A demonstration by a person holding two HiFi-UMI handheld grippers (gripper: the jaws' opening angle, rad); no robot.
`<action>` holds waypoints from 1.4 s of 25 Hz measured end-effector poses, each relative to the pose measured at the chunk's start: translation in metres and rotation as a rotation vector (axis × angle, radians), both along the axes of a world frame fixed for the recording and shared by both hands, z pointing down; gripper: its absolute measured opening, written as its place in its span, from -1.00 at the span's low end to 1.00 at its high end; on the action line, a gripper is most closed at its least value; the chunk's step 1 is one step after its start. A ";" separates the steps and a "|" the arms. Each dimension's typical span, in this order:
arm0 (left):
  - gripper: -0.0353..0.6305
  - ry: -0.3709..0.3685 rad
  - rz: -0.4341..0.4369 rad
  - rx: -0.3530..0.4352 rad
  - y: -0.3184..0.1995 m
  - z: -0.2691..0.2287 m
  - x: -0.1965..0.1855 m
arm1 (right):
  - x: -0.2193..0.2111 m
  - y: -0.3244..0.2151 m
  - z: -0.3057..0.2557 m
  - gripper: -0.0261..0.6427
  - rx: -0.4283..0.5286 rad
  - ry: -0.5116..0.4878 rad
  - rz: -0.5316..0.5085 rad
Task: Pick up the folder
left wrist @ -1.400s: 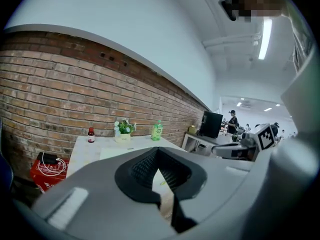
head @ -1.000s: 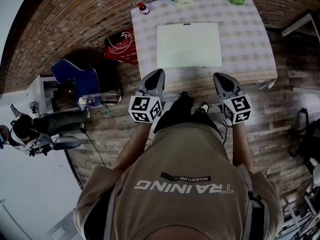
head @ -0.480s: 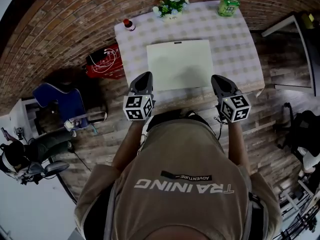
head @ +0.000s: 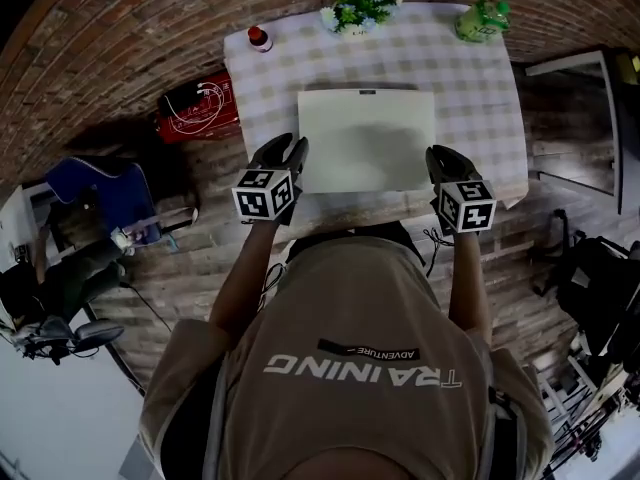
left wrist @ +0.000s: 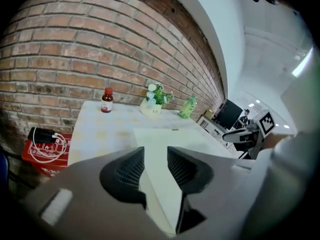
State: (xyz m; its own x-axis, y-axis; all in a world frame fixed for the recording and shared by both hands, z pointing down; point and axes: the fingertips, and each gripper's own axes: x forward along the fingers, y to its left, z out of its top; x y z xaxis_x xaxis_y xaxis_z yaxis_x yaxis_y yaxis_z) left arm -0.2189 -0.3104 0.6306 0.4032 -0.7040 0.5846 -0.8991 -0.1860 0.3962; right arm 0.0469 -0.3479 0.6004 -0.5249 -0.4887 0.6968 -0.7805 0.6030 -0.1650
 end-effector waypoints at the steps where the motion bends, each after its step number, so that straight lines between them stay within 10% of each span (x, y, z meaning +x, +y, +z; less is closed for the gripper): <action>1: -0.49 0.032 -0.007 -0.032 -0.001 0.006 0.000 | 0.004 -0.004 0.011 -0.87 -0.046 -0.021 0.011; 3: -0.36 0.129 -0.030 -0.111 -0.003 0.019 0.000 | 0.011 -0.010 0.036 -0.21 -0.160 -0.068 0.032; 7: -0.19 0.277 -0.062 -0.229 0.002 0.034 0.008 | 0.027 -0.014 0.061 -0.19 -0.312 -0.154 0.051; 16: -0.07 0.286 -0.062 -0.394 -0.005 0.067 0.024 | 0.015 -0.010 0.098 -0.12 -0.576 -0.307 -0.013; 35: 0.09 0.413 -0.042 -0.405 -0.014 0.083 0.023 | 0.010 -0.015 0.114 -0.03 -0.649 -0.334 -0.039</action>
